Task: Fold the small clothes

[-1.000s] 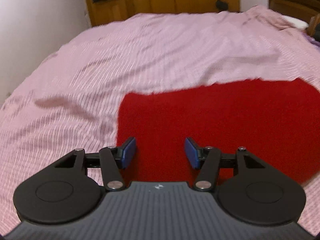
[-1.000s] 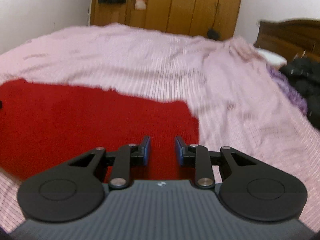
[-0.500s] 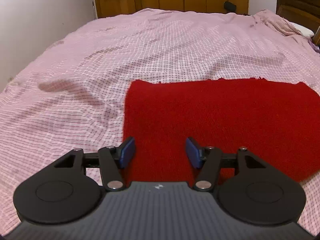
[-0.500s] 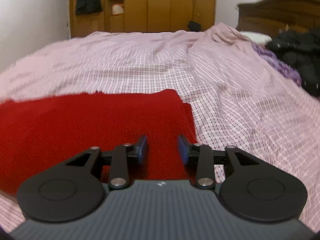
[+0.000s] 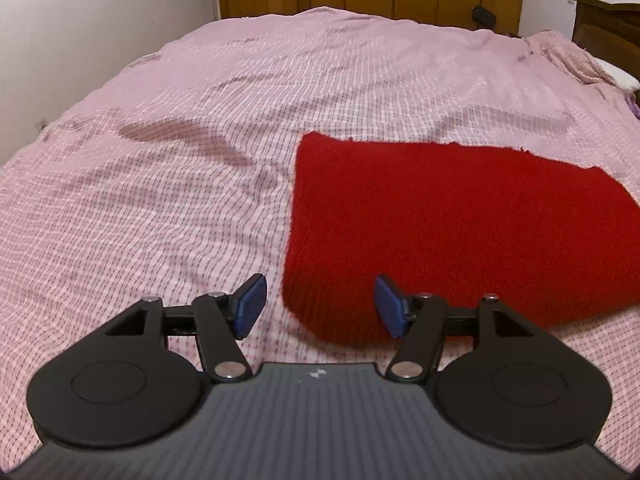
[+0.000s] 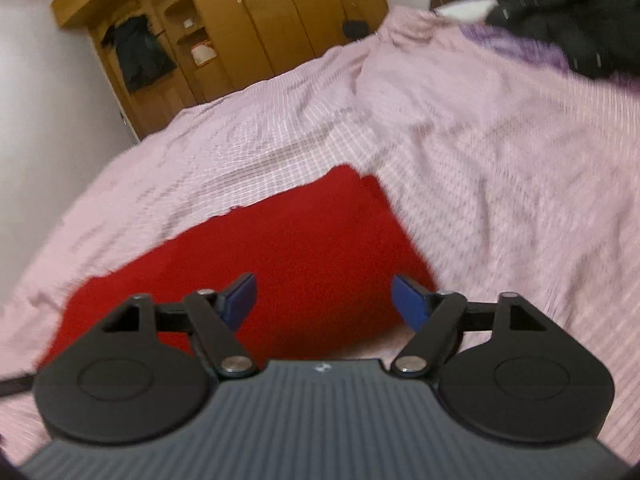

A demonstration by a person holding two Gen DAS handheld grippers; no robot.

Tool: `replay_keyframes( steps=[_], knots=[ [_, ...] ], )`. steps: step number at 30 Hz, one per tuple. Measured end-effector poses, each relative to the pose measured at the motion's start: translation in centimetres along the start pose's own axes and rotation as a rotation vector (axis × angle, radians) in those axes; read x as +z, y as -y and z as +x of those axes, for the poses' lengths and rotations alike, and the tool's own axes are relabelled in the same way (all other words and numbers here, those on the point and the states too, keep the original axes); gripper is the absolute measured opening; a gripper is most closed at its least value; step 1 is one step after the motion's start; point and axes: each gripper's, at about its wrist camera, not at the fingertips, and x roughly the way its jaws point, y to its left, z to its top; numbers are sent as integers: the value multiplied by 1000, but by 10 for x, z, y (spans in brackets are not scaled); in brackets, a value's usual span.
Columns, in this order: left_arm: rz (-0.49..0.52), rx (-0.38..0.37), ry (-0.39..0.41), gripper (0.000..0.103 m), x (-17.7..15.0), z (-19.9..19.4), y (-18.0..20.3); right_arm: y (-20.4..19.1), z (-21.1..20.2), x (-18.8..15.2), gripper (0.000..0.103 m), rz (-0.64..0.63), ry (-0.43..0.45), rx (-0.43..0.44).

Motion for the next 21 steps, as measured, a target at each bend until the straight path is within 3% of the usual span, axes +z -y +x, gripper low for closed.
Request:
replay_keyframes(
  steps=[9,21],
  knots=[
    [-36,1,-19,69,-6,-1,-5,19,27,-24,84,270,-73,71],
    [-45,22,-49,70,-6,12,-1,30,49,-23,86,397,42,173]
  ],
)
